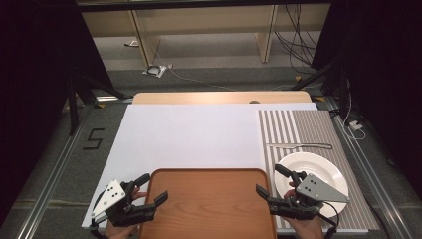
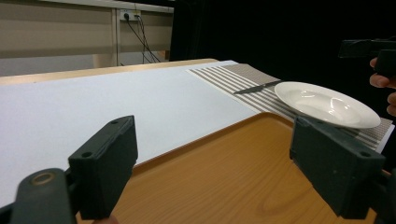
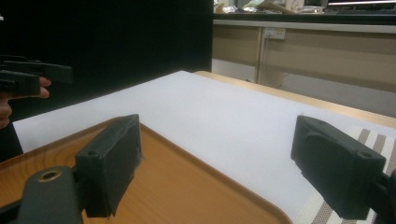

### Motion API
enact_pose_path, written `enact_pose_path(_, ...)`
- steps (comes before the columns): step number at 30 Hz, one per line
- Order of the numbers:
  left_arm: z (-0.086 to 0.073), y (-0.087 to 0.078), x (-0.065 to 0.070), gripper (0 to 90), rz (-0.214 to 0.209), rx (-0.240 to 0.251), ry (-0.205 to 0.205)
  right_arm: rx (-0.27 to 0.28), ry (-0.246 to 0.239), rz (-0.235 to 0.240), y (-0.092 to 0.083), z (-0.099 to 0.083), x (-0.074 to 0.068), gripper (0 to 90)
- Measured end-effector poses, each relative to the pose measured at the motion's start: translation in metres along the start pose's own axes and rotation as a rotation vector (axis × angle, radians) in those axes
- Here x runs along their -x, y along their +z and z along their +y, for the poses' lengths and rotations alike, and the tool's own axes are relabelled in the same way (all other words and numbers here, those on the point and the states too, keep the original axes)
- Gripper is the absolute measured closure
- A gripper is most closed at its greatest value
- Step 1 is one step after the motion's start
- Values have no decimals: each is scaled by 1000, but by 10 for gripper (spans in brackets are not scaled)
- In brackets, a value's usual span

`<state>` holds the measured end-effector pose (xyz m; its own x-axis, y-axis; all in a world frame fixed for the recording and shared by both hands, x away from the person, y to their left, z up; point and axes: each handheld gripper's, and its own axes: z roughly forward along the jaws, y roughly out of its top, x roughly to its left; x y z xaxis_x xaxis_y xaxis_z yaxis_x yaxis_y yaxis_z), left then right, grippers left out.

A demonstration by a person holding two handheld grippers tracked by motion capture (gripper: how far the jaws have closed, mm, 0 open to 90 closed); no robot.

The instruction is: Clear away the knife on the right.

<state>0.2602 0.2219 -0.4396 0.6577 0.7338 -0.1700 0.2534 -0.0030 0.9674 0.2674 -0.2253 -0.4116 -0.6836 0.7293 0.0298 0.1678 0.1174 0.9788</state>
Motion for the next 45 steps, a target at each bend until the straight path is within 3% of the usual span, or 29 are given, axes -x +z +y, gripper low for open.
enact_pose_path(14, 0, 0, 0, 152, 0, -1, -2, 1, -9, -10, -1, 2, 1, 175)
enact_pose_path(19, 0, 0, 0, 152, 0, -2, 0, 4, -26, -46, -6, 5, 6, 177)
enact_pose_path(29, -1, 1, 0, 152, 1, -5, 0, 2, -8, -121, -17, 13, 26, 179)
enact_pose_path(39, -1, 1, 0, 152, 3, -7, -1, -80, -32, -175, -23, 21, 51, 188)
enact_pose_path(45, -1, 1, -1, 152, 10, -13, -5, -176, -45, -204, -23, 28, 69, 203)
